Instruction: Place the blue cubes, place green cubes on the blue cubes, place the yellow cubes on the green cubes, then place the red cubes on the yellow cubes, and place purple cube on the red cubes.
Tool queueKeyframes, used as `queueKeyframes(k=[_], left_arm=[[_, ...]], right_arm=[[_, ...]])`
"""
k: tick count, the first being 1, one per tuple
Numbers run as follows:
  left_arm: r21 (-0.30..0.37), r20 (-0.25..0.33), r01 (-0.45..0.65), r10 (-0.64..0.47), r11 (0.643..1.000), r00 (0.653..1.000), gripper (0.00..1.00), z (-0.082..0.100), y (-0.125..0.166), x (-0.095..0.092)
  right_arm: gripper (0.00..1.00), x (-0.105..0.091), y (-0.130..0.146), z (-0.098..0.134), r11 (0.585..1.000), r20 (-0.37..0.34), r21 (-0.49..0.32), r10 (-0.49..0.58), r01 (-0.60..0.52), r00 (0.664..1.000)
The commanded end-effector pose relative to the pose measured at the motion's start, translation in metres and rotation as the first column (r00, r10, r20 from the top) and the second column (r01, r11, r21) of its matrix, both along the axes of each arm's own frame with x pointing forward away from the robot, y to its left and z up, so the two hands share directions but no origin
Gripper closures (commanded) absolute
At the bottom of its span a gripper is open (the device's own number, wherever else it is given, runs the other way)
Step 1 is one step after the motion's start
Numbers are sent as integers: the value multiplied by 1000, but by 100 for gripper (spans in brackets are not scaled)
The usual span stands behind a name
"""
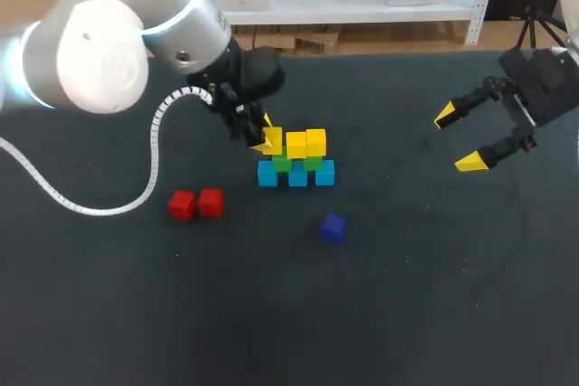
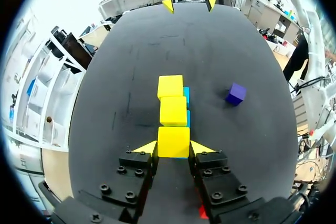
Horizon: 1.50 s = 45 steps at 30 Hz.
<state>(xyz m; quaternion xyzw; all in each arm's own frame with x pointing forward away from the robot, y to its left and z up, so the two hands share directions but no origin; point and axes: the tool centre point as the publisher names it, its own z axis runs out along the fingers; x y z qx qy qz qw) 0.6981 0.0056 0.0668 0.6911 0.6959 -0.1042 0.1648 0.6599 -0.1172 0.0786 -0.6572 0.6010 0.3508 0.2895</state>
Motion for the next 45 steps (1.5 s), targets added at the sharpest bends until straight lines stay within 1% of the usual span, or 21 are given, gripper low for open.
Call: queueKeyframes(k=[1,3,4,6,7,9,13,14,21,22,33,45], left_arm=[[-3,-6,-1,1,1000,1000,100,-3,0,3],[0,-6,-1,1,1000,1000,100,-3,0,4],[-12,-8,-6,6,1000,1000,100,-3,0,4],[-1,-8,-6,6,1000,1000,100,-3,1,4],[-15,-9,-7,7,1000,1000,100,-4,1,4],[-4,-7,-5,5,1000,1000,100,-3,1,4],[-21,-10,-8,8,1000,1000,100,-4,1,4],[-12,-9,-6,6,1000,1000,100,-4,1,4],[-4,-14,-3,3,1000,1000,100,-5,0,3],[-11,-16,-3,3,1000,1000,100,-5,0,3],[-2,-22,-2,2,1000,1000,100,-8,-2,3],[-9,-24,-4,4,1000,1000,100,-9,-2,5]], right_arm=[[0,0,0,0,1000,1,1,0,0,1000],[0,0,0,0,1000,1,1,0,0,1000],[0,0,0,0,1000,1,1,0,0,1000],[0,0,0,0,1000,1,1,0,0,1000],[0,0,0,0,1000,1,1,0,0,1000],[0,0,0,0,1000,1,1,0,0,1000],[0,0,0,0,1000,1,1,0,0,1000],[0,0,0,0,1000,1,1,0,0,1000],[0,0,0,0,1000,1,1,0,0,1000],[0,0,0,0,1000,1,1,0,0,1000],[0,0,0,0,1000,1,1,0,0,1000],[0,0,0,0,1000,1,1,0,0,1000]])
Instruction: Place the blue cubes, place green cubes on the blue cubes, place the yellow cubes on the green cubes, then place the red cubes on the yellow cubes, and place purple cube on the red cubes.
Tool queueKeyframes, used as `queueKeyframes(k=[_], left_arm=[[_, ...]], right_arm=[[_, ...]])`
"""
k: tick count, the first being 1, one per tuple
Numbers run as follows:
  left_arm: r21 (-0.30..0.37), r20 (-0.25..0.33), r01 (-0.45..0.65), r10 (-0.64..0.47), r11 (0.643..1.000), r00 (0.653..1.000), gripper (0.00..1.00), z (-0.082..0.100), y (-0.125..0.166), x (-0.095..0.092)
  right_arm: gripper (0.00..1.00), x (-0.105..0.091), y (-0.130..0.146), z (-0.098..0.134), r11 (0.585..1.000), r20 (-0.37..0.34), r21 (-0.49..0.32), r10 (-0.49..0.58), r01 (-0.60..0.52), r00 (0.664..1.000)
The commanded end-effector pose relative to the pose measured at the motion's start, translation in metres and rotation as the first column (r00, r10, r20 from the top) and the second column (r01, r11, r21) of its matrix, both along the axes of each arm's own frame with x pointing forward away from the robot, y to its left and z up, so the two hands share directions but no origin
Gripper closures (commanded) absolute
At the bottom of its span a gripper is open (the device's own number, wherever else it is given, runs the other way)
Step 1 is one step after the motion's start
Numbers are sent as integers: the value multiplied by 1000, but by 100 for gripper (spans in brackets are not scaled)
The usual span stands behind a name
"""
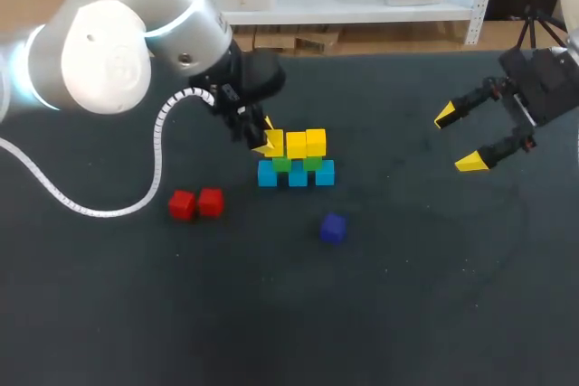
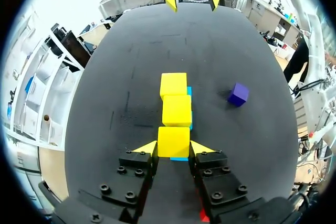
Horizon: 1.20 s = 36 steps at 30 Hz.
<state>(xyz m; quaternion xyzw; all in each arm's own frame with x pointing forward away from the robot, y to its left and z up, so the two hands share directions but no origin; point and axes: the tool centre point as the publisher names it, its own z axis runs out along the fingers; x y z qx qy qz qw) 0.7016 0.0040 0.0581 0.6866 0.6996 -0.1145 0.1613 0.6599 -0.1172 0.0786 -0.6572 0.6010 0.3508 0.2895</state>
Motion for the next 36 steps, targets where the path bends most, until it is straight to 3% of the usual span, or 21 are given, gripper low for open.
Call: queueKeyframes(k=[1,23,28,36], left_arm=[[0,-3,3,-3,1000,1000,100,0,-1,2],[-8,-12,14,-14,1000,1000,100,0,-2,0],[-8,-13,14,-14,1000,1000,94,-1,-2,0],[-6,-15,15,-15,1000,1000,93,-1,-3,1]], right_arm=[[0,0,0,0,1000,1,1,0,0,1000],[0,0,0,0,1000,1,1,0,0,1000],[0,0,0,0,1000,1,1,0,0,1000],[0,0,0,0,1000,1,1,0,0,1000]])
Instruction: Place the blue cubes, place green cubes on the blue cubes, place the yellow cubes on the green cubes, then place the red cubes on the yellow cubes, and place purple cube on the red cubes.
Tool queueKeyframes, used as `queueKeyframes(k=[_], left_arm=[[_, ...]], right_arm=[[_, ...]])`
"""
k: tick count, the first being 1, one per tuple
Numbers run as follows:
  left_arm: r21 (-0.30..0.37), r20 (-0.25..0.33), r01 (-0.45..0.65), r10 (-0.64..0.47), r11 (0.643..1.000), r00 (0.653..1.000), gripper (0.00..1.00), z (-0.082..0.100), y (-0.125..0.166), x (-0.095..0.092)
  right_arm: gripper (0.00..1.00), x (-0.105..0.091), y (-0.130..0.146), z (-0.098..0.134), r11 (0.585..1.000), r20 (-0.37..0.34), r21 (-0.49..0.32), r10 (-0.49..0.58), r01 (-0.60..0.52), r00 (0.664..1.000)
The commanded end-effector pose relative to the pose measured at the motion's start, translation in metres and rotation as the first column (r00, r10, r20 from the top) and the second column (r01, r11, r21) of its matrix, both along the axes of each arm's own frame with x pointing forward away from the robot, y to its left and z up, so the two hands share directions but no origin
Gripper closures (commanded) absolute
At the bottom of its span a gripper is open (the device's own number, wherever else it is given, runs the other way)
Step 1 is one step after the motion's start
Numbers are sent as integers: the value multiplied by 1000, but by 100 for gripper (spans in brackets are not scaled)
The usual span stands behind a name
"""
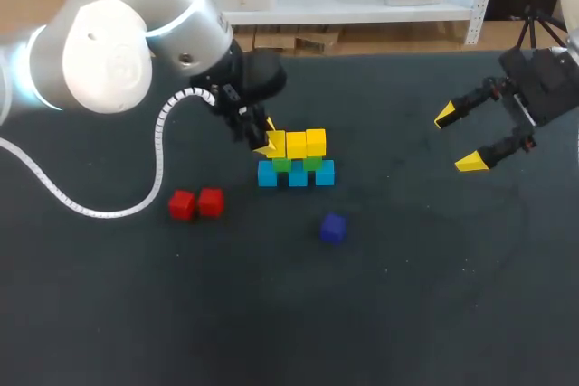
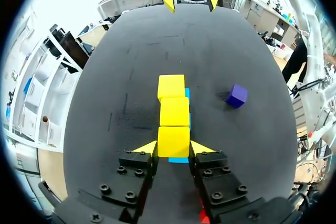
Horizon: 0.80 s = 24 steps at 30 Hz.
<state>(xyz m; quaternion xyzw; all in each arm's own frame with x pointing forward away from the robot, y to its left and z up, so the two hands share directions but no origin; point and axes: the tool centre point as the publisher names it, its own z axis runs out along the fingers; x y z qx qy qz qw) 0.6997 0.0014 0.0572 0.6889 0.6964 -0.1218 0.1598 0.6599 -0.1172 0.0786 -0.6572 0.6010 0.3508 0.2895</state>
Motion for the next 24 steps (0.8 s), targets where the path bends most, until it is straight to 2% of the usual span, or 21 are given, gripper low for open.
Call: queueKeyframes(k=[1,7,14,18,24], left_arm=[[2,-5,5,-5,1000,1000,93,0,-1,3],[5,-4,3,-3,1000,1000,85,0,-1,4],[5,-7,4,-4,1000,1000,64,0,-2,3],[5,-8,7,-7,1000,1000,62,-1,-3,3],[8,-9,5,-5,1000,1000,51,-1,-3,4]], right_arm=[[0,0,0,0,1000,1,1,0,0,1000],[0,0,0,0,1000,1,1,0,0,1000],[0,0,0,0,1000,1,1,0,0,1000],[0,0,0,0,1000,1,1,0,0,1000],[0,0,0,0,1000,1,1,0,0,1000]])
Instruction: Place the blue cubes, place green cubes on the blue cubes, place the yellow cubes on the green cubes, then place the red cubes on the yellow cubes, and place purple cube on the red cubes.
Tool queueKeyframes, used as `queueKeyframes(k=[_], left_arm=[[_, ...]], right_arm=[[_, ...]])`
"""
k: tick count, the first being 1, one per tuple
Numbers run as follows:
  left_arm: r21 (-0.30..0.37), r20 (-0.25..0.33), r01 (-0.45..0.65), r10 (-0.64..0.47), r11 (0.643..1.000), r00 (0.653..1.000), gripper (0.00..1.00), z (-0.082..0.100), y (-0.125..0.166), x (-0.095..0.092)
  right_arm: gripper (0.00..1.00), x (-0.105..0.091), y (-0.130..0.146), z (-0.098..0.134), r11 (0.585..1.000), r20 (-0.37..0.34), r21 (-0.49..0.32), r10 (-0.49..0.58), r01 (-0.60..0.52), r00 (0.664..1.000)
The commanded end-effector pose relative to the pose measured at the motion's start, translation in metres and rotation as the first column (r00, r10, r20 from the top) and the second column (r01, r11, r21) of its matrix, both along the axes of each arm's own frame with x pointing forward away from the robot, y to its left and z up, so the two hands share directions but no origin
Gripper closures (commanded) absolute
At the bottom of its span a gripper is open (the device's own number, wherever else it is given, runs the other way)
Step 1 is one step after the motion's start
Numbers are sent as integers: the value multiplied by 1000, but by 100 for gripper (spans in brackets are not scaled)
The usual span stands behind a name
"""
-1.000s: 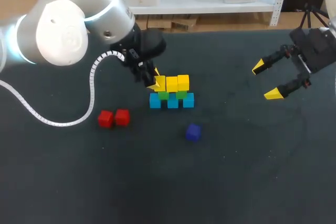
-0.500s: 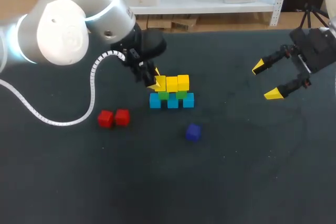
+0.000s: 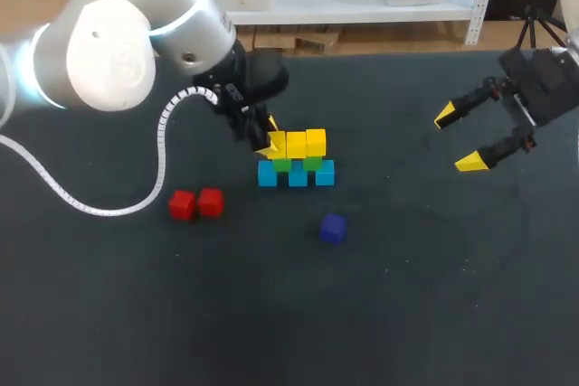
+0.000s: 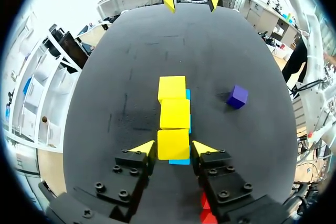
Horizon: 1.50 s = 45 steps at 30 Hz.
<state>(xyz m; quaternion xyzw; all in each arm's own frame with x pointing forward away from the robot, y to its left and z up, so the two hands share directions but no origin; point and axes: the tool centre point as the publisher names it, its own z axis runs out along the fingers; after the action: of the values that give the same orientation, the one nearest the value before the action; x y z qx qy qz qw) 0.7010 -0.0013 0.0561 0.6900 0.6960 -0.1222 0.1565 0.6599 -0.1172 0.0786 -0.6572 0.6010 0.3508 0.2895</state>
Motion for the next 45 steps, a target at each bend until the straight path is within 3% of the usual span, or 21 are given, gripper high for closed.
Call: queueKeyframes(k=[1,3,5,24,30,38,45], left_arm=[[5,-5,1,-1,1000,1000,37,0,0,3],[6,-8,-1,1,1000,1000,11,0,0,3],[8,-10,-4,4,1000,1000,0,0,1,3],[26,18,-48,47,999,999,0,19,38,-15],[33,10,-61,60,998,998,0,14,57,-28],[51,29,22,-24,998,999,0,7,95,-51],[73,6,78,-78,994,997,0,-3,126,-60]], right_arm=[[0,0,0,0,1000,1,1,0,0,1000],[0,0,0,0,1000,1,1,0,0,1000],[0,0,0,0,1000,1,1,0,0,1000],[0,0,0,0,1000,1,1,0,0,1000],[0,0,0,0,1000,1,1,0,0,1000],[0,0,0,0,1000,1,1,0,0,1000],[0,0,0,0,1000,1,1,0,0,1000]])
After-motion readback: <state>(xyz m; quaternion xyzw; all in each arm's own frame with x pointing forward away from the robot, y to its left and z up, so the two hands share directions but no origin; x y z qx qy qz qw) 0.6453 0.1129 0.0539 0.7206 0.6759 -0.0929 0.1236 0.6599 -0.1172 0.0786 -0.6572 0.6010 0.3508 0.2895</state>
